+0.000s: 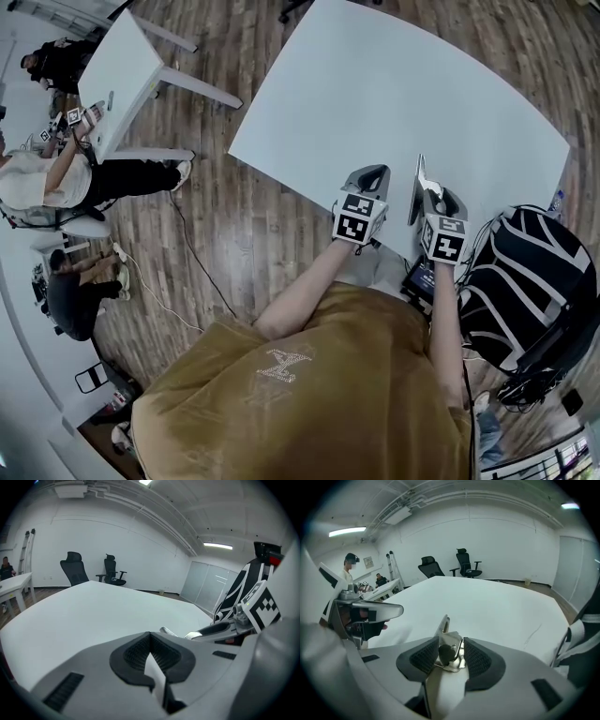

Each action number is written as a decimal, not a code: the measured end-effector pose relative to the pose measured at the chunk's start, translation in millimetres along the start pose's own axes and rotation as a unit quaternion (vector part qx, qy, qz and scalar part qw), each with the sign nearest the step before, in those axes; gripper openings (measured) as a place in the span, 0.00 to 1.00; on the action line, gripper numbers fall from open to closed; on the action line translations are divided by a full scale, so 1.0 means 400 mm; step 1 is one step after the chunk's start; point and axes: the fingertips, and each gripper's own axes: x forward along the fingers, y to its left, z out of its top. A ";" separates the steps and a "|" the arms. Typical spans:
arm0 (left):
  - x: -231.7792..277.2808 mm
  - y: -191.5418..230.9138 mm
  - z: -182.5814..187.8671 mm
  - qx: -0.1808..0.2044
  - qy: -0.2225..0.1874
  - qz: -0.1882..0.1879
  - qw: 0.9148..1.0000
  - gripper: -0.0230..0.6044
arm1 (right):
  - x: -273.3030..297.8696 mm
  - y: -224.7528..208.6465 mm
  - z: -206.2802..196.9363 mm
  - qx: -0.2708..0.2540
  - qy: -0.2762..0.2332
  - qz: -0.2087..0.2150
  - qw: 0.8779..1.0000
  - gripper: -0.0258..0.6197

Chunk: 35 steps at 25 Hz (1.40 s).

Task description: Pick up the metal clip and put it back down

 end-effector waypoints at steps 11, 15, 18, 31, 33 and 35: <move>-0.002 0.001 0.010 0.000 -0.005 0.000 1.000 0.05 | -0.013 -0.023 0.008 -0.001 -0.016 -0.024 1.000 0.30; -0.006 0.004 0.021 0.000 -0.010 0.000 1.000 0.05 | -0.034 -0.029 0.015 0.005 -0.027 -0.029 0.999 0.30; -0.010 -0.003 0.035 0.007 -0.018 -0.001 1.000 0.05 | -0.053 -0.028 0.031 0.008 -0.042 -0.030 0.999 0.30; -0.047 -0.035 0.114 0.032 -0.064 0.003 0.997 0.05 | -0.175 -0.047 0.147 -0.018 -0.164 -0.086 0.983 0.19; -0.053 -0.038 0.120 0.035 -0.068 0.004 0.997 0.05 | -0.187 -0.049 0.153 -0.024 -0.172 -0.096 0.980 0.08; -0.056 -0.040 0.124 0.038 -0.069 0.004 0.997 0.05 | -0.191 -0.048 0.156 -0.026 -0.175 -0.095 0.980 0.05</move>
